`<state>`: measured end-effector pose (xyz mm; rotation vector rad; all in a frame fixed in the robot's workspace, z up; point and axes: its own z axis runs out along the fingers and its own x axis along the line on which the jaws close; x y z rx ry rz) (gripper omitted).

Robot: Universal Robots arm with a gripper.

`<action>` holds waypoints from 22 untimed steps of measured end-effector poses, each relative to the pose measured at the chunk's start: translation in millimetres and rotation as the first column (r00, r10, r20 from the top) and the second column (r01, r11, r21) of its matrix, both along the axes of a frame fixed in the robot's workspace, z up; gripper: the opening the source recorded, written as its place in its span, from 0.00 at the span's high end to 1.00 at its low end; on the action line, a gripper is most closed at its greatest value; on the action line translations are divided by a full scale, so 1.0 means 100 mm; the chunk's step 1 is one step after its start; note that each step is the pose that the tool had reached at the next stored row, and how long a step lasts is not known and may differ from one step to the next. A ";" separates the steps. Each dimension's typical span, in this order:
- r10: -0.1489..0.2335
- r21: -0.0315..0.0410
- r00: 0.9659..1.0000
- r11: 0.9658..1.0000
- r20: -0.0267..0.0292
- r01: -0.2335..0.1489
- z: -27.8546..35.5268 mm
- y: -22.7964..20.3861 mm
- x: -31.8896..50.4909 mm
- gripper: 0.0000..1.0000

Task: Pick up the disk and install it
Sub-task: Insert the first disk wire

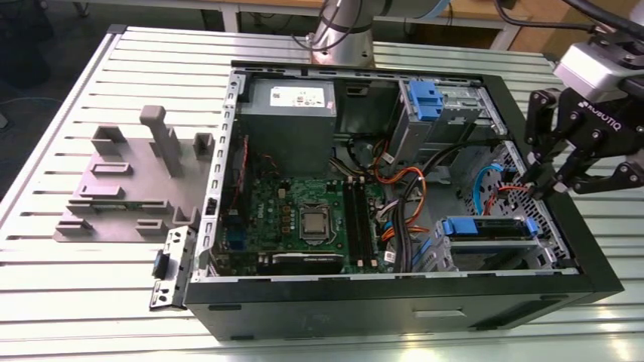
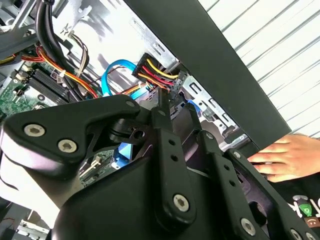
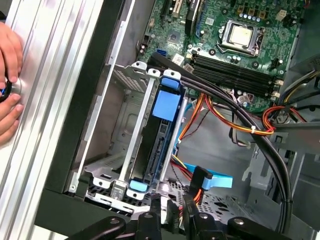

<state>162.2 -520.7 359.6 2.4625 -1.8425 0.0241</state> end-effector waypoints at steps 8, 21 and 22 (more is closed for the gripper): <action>0.006 0.000 1.000 1.000 -0.013 -0.006 -0.011 0.038 0.021 0.69; 0.005 -0.036 0.999 0.999 -0.035 -0.006 -0.030 0.059 0.079 0.69; 0.005 -0.037 0.999 0.999 -0.037 -0.006 -0.035 0.065 0.086 0.69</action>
